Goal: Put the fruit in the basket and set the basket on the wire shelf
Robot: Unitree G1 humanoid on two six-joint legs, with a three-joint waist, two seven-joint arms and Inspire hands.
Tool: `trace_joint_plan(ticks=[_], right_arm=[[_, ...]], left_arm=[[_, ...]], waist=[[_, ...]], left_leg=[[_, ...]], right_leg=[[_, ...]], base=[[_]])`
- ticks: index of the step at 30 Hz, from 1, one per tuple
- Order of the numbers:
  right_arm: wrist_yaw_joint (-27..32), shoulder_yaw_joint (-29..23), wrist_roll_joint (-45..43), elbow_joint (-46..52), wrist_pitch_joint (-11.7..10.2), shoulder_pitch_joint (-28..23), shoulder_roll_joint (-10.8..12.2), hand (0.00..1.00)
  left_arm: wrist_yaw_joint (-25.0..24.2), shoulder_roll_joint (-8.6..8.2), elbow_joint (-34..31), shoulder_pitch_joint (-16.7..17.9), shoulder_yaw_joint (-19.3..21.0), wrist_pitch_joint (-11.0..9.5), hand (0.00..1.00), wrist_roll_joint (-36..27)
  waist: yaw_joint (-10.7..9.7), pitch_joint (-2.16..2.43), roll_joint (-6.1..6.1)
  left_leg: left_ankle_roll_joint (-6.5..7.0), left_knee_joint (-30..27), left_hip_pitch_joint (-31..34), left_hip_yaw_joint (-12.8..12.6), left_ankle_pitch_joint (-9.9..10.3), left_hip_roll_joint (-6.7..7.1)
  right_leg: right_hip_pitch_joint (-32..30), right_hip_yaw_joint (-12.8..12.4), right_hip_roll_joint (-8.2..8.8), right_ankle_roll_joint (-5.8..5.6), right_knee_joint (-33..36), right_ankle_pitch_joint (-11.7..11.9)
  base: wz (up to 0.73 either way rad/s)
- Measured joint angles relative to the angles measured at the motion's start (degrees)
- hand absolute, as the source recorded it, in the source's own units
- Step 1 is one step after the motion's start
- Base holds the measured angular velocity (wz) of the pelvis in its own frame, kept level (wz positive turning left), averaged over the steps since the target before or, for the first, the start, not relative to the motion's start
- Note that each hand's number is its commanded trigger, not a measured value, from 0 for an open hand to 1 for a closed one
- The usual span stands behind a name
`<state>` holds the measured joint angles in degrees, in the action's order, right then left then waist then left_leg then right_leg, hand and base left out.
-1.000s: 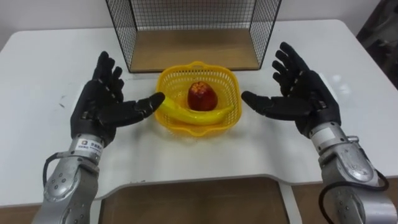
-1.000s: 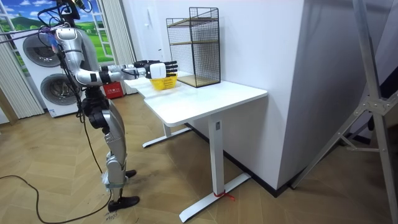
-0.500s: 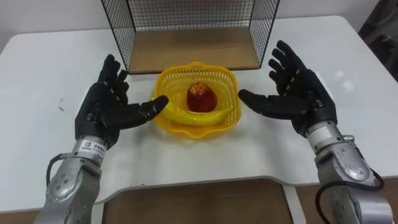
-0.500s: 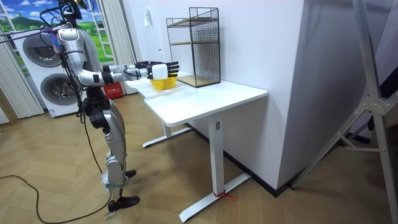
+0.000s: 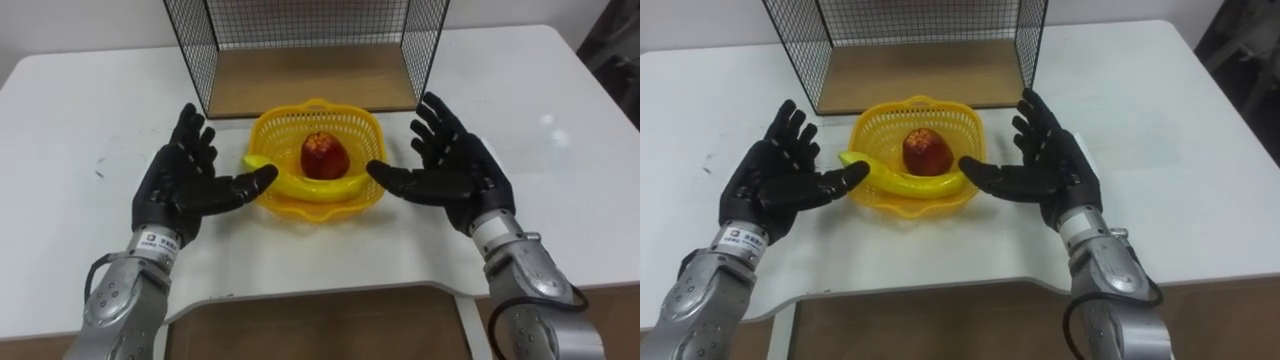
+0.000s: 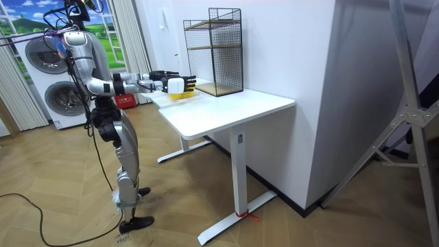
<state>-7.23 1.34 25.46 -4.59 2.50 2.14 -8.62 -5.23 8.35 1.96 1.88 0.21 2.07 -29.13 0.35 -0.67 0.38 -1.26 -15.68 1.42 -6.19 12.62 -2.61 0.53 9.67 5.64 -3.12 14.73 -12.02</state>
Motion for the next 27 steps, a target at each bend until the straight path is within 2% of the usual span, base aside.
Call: trace_joint_plan(ticks=[6, 10, 12, 27], right_arm=[[0.05, 1.18, 1.76, -1.91, 0.02, 0.00, 0.31, 0.00], [-0.03, 1.65, 1.76, -4.28, 0.05, 0.01, 0.31, 0.00], [-0.09, 1.83, 1.76, -5.31, 0.05, 0.01, 0.31, 0.00], [-0.57, 2.05, 1.73, -5.94, 0.15, 0.01, 1.36, 0.00]], left_arm=[[0.00, -0.04, 0.45, 0.00, -2.53, 0.44, 0.00, 0.03], [-0.12, -0.06, 4.14, -0.02, -3.51, 0.61, 0.00, 0.04], [-0.14, -0.07, 5.72, -0.02, -3.63, 1.03, 0.00, 0.04], [-0.48, -0.48, 5.88, -0.31, -3.56, 1.04, 0.00, 0.02]], waist=[[-0.09, -0.08, -0.15], [-0.09, -0.08, -0.15], [-0.11, -0.08, -0.15], [-0.07, -0.07, -0.13]], left_leg=[[0.00, 0.00, -0.04, 0.11, 0.00, 0.02], [0.00, 0.00, -0.03, 0.10, 0.00, 0.01], [0.00, 0.00, 0.05, 0.10, 0.00, 0.01], [0.00, -0.04, 0.31, 0.09, 0.00, 0.01]], right_leg=[[0.15, 0.04, 0.00, 0.00, -0.09, 0.00], [0.13, 0.04, 0.00, 0.00, -0.10, 0.00], [0.04, 0.04, 0.00, 0.00, -0.09, 0.00], [-0.22, -0.03, 0.00, 0.00, 0.06, 0.00]], base=[[0.00], [0.00], [0.00], [0.00]])
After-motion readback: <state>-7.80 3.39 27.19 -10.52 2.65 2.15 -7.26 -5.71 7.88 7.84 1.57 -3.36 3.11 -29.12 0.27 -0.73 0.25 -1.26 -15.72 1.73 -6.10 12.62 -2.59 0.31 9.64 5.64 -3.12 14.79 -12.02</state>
